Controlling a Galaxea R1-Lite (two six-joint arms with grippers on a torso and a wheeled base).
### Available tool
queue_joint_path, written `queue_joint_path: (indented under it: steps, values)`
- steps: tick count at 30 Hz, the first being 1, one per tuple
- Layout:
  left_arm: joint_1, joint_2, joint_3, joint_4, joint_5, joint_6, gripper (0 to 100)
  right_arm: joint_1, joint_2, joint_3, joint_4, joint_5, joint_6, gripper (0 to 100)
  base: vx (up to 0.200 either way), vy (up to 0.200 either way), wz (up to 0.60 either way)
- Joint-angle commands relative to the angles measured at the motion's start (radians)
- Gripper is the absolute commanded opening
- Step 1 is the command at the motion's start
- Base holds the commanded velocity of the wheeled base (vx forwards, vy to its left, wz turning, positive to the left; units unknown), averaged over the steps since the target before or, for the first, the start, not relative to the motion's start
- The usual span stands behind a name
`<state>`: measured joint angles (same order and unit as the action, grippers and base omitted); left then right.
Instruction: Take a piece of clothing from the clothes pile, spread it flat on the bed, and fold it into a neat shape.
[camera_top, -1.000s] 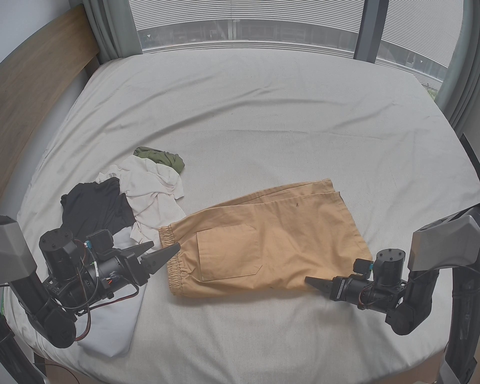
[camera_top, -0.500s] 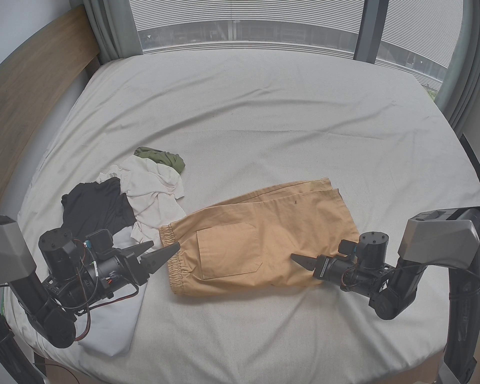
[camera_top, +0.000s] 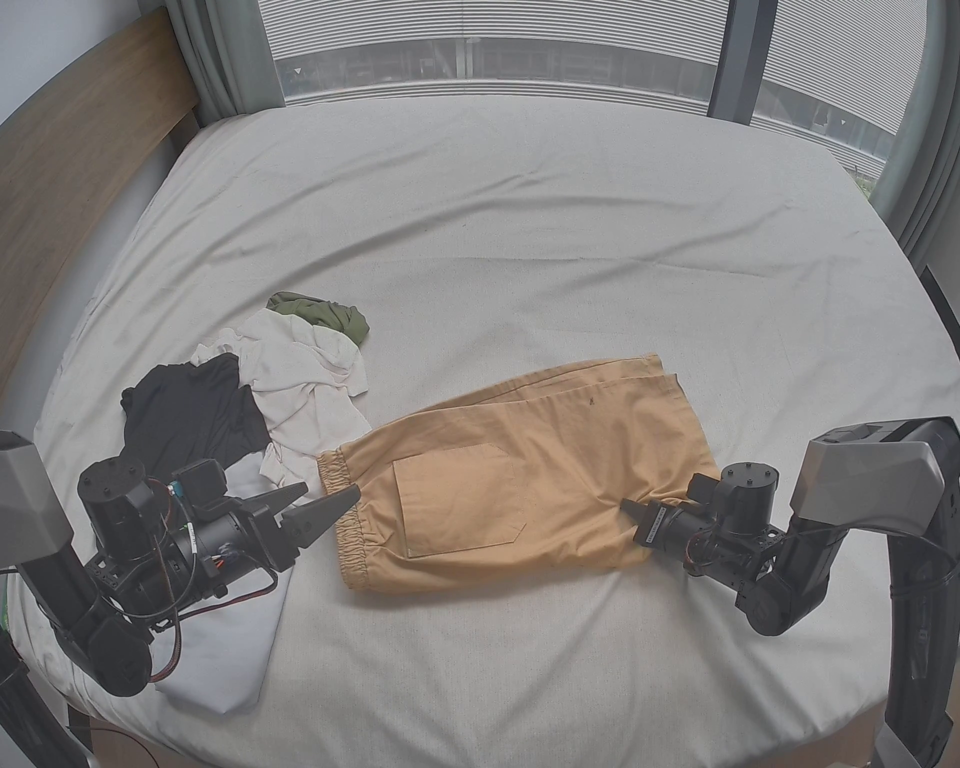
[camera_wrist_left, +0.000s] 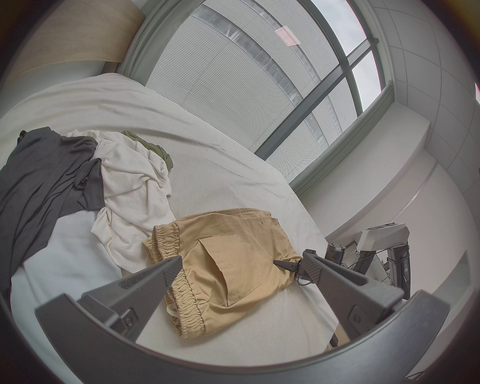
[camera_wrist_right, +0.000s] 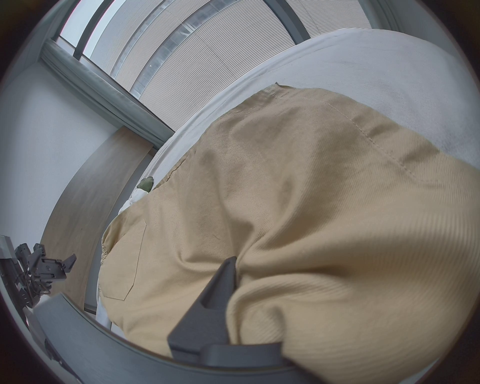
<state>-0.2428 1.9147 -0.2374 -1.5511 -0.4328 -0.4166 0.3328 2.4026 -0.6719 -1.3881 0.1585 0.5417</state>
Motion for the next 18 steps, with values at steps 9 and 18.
queue_joint_path:
  steps: [9, 18]
  values:
    - [0.0, 0.004, 0.004, -0.001, 0.0, -0.002, 100, -0.003, -0.095, 0.16, -0.043, 0.007, -0.009, 0, 0.0, 0.0, 0.0]
    - [-0.001, 0.003, 0.004, -0.001, 0.0, -0.002, 100, -0.024, -0.118, 0.206, -0.046, 0.007, -0.035, 0, 0.0, 0.0, 0.0]
